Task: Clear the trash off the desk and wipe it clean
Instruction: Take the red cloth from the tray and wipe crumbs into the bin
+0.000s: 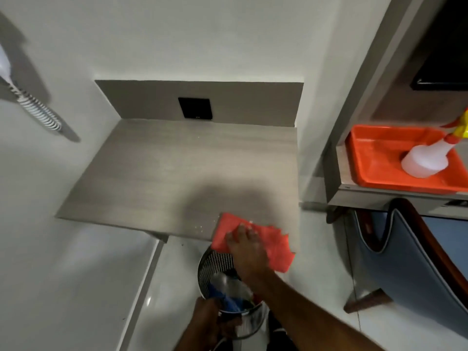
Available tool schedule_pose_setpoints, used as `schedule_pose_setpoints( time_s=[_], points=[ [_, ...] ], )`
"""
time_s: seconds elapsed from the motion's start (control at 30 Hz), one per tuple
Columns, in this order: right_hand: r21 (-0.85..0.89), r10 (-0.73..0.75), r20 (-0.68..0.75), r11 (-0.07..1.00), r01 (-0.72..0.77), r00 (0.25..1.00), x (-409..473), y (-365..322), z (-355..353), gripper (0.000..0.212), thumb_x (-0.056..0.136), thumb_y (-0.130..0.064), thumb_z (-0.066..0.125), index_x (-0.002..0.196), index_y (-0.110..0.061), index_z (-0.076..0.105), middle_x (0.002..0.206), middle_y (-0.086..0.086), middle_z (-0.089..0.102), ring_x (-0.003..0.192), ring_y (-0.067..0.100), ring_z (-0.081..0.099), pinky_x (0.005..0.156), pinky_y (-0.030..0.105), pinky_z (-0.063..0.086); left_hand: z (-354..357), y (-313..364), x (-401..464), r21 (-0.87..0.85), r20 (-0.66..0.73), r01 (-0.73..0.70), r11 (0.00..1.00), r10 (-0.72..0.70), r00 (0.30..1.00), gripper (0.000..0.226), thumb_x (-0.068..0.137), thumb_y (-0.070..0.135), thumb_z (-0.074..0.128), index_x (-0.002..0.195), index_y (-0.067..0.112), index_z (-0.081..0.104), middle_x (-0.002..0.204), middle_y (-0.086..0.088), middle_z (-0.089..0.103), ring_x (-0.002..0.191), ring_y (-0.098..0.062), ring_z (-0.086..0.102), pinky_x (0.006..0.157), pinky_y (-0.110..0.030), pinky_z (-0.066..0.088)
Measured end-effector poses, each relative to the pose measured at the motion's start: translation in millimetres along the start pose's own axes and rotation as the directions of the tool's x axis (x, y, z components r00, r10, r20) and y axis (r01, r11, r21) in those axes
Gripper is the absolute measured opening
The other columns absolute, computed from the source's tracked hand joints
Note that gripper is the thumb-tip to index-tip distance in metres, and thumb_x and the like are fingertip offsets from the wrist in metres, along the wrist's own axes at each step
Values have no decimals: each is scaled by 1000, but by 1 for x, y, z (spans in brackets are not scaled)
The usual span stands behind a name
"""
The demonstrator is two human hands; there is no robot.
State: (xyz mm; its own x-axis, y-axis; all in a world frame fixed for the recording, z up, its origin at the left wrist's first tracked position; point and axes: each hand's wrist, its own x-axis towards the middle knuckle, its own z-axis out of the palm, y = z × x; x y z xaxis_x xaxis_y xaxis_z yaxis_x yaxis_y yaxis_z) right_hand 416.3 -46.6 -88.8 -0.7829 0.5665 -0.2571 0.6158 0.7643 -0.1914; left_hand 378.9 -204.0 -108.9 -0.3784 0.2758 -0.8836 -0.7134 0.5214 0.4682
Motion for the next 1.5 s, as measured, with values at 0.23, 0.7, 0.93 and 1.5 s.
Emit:
schedule_pose_setpoints(
  time_s=[0.23,0.7,0.93,1.5],
  points=[
    [389,52,43,919,-64,998,-53,-36,-5,57,88,-64,51,128,-23,54,132,-1,58,113,17,60,96,32,49,-26,23,-10,-41,-51,53,998,-55,997,32,93,-12,42,124,-4,46,116,-25,54,104,-51,60,86,-62,56],
    [-54,132,-113,989,-139,985,77,-85,-9,39,92,-24,52,128,-8,56,130,25,56,113,42,58,90,46,51,-94,50,16,12,54,54,998,-55,997,33,93,-1,53,125,-1,59,114,-29,69,83,-38,72,50,-37,60],
    [368,-90,-55,924,105,994,13,-131,36,51,85,-18,61,135,-29,52,135,-1,62,111,22,65,92,32,54,-128,31,50,46,150,17,999,-24,988,29,95,24,57,119,10,65,111,-24,74,98,-44,73,81,-58,60],
    [642,576,111,580,-501,810,-52,50,311,54,86,-5,57,137,-19,50,119,9,70,94,35,71,88,47,56,-53,-173,324,101,97,171,980,-180,979,34,96,21,56,130,16,56,126,-18,67,111,-43,65,83,-61,58]
  ],
)
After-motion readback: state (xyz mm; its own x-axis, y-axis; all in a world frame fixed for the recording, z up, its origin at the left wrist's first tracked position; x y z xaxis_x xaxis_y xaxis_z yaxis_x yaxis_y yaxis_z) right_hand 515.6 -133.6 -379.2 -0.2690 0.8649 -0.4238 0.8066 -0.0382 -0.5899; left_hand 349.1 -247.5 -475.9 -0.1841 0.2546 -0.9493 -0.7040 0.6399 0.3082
